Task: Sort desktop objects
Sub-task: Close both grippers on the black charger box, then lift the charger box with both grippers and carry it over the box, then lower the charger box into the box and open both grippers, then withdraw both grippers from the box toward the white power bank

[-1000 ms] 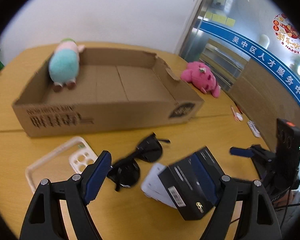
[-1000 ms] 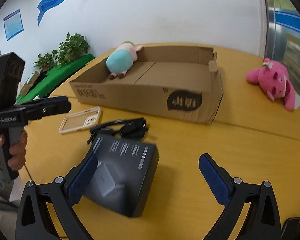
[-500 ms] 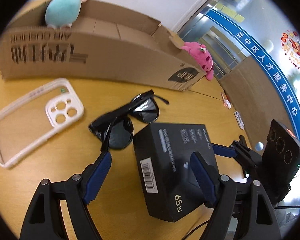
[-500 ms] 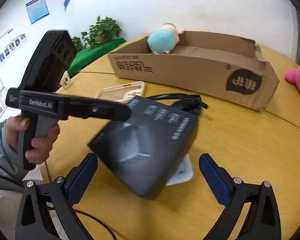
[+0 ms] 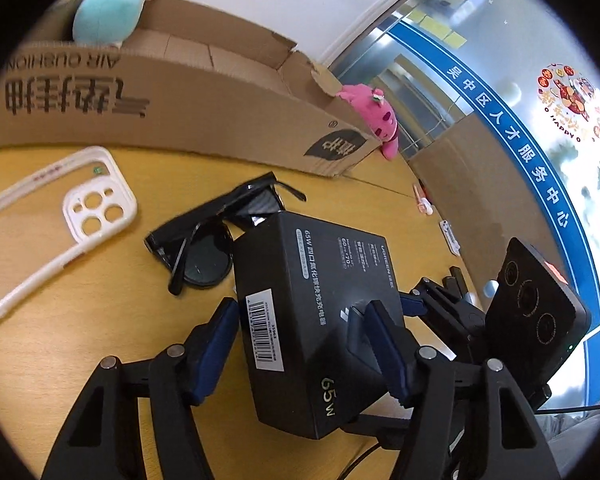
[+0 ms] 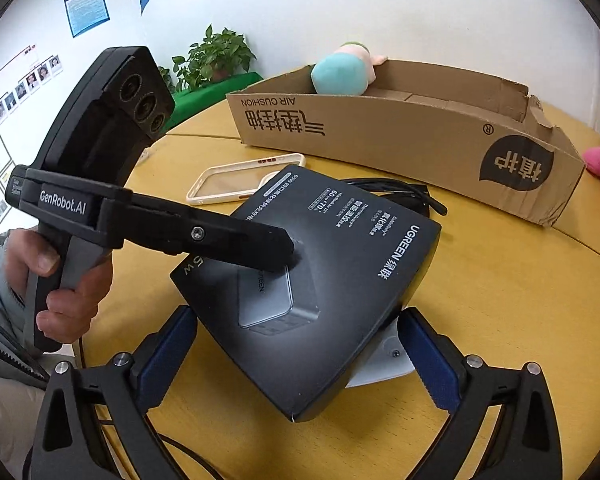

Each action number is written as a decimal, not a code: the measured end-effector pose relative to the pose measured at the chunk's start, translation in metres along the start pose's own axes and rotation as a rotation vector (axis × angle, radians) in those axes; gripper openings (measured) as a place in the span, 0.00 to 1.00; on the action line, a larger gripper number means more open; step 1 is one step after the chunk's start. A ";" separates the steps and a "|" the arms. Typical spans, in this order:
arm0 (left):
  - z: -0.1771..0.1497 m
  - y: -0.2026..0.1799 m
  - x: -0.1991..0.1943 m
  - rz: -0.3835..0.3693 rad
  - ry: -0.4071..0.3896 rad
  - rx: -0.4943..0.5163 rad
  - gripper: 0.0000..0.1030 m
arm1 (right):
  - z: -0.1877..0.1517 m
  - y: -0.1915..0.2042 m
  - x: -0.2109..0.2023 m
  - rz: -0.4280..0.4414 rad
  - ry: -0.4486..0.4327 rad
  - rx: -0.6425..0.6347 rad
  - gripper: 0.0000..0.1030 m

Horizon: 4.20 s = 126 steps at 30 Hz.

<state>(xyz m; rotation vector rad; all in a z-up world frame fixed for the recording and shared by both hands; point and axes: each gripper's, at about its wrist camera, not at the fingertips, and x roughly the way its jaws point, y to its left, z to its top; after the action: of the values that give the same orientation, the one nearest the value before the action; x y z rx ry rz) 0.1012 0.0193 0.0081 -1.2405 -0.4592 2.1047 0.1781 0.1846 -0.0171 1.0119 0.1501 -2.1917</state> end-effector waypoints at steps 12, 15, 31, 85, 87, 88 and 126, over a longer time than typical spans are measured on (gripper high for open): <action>0.055 -0.035 -0.065 0.045 -0.213 0.156 0.62 | 0.069 0.025 -0.031 -0.106 -0.179 -0.202 0.99; 0.078 -0.046 -0.085 0.053 -0.281 0.219 0.62 | 0.098 0.031 -0.044 -0.144 -0.234 -0.272 0.99; 0.210 -0.100 -0.170 0.081 -0.563 0.465 0.63 | 0.261 0.030 -0.100 -0.254 -0.473 -0.435 0.99; 0.349 0.137 0.134 0.328 0.083 -0.097 0.61 | 0.299 -0.222 0.219 -0.051 0.226 -0.026 0.99; 0.347 0.127 0.114 0.360 0.038 -0.063 0.61 | 0.298 -0.219 0.206 -0.068 0.227 -0.034 0.99; 0.351 0.114 0.105 0.373 0.003 -0.039 0.61 | 0.298 -0.215 0.194 -0.086 0.228 -0.045 0.99; 0.103 -0.080 -0.080 0.492 -0.505 0.287 0.77 | 0.185 -0.035 -0.070 -0.421 -0.231 0.155 1.00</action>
<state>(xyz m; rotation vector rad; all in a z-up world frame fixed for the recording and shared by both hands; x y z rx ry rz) 0.0677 0.0257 0.1574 -0.6914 -0.0463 2.7966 0.0710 0.1799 0.1528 0.8575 0.0930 -2.7217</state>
